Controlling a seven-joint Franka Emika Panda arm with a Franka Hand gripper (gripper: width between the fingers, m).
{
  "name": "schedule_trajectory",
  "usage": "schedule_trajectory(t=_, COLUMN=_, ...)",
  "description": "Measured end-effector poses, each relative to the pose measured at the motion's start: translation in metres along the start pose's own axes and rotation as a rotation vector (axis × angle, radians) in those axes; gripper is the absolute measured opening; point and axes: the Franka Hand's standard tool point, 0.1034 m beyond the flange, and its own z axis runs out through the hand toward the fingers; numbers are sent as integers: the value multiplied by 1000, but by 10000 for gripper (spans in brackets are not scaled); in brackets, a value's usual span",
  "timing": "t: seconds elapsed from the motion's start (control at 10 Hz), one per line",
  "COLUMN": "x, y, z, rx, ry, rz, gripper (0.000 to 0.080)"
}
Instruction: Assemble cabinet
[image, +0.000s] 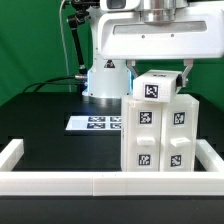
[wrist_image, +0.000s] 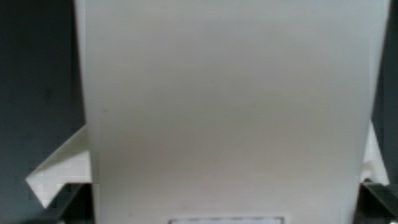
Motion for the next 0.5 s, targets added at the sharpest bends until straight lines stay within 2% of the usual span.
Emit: schedule_trajectory(t=0.5, x=-4, y=-11, z=1, rx=31, ry=3, rz=471, gripper=556)
